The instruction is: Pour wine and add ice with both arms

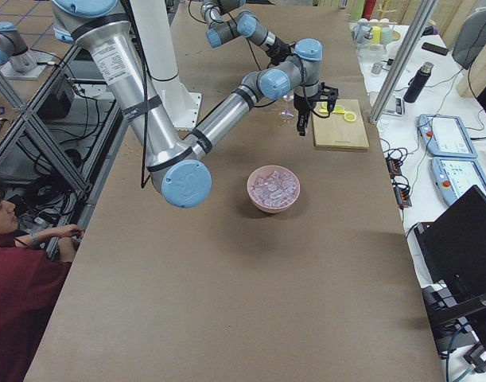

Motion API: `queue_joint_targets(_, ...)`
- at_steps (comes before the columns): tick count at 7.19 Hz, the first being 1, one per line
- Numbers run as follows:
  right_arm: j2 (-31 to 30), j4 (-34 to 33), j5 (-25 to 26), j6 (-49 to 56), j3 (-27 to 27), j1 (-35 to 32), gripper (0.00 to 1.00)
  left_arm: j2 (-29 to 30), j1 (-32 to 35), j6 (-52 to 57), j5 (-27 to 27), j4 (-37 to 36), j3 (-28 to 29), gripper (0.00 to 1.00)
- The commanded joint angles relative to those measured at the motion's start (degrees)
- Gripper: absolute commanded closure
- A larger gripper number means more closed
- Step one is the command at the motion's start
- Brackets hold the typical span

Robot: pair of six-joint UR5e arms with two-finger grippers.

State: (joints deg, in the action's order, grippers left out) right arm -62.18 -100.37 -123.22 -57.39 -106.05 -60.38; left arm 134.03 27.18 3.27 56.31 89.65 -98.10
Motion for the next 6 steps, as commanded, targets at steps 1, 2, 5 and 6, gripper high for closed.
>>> queue_joint_targets(1, -0.05, 0.00, 0.00, 0.00, -0.03, 0.00, 0.80, 0.35, -0.90, 2.52, -2.52, -0.08, 0.54, 1.00)
queue_joint_targets(2, -0.31, 0.00, 0.00, 0.00, -0.29, 0.00, 0.80, 0.35, -0.90, 2.53, -2.79, -0.09, 0.54, 1.00)
queue_joint_targets(5, -0.40, 0.00, 0.00, 0.00, -0.47, 0.00, 0.80, 0.35, -0.99, 4.64, -3.66, -0.17, 0.54, 1.00)
queue_joint_targets(6, -0.31, 0.00, 0.00, 0.00, -0.56, 0.00, 0.80, 0.44, -1.08, 6.56, -4.62, -0.35, 0.54, 1.00)
